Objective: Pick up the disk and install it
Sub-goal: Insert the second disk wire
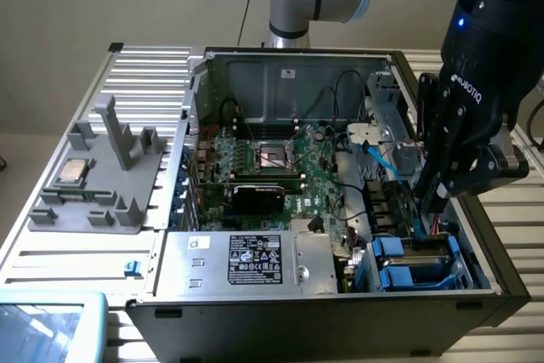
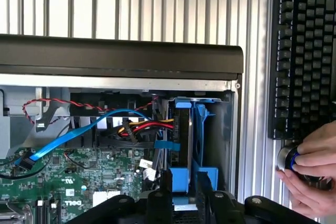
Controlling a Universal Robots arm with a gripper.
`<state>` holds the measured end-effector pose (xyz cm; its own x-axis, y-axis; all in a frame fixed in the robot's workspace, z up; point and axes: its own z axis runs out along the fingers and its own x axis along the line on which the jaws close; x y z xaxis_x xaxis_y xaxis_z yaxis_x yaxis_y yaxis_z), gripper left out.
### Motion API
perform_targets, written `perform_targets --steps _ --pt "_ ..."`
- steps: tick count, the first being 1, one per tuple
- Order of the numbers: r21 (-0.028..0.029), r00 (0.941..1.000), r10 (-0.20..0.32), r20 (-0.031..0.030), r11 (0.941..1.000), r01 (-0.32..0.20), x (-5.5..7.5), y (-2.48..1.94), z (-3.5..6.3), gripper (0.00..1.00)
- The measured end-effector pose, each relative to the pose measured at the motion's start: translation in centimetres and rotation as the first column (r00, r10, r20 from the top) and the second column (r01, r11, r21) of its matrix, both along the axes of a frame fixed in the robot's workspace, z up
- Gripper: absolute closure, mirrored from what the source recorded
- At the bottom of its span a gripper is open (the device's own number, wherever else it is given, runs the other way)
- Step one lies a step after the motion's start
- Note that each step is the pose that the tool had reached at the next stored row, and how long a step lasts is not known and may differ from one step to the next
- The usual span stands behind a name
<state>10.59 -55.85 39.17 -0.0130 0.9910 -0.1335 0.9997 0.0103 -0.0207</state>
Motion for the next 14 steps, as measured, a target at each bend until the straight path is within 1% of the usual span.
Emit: perform_targets --steps 2,3,5,7,10,12,14 --pt "0.0 0.9997 0.025 -0.0001 0.9997 -0.025 -0.01 0.0 0.0 0.8" --pt "0.0001 0.9991 0.042 0.0 0.9991 -0.042 -0.01 0.0 -0.01 0.8" --pt "0.0 0.9969 0.078 0.0 0.9969 -0.078 0.0 0.0 -0.01 0.89" --pt "0.0001 0.9935 0.114 0.0 0.9935 -0.114 0.0 0.0 -0.03 0.89" --pt "0.0 0.9856 0.169 0.0 0.9856 -0.169 0.0 0.0 -0.04 0.89" --pt "0.0 0.9788 0.205 0.0 0.9788 -0.205 0.0 0.0 -0.05 0.89" --pt "0.0 0.9709 0.24 -0.0001 0.9709 -0.24 -0.01 0.0 -0.06 0.89"
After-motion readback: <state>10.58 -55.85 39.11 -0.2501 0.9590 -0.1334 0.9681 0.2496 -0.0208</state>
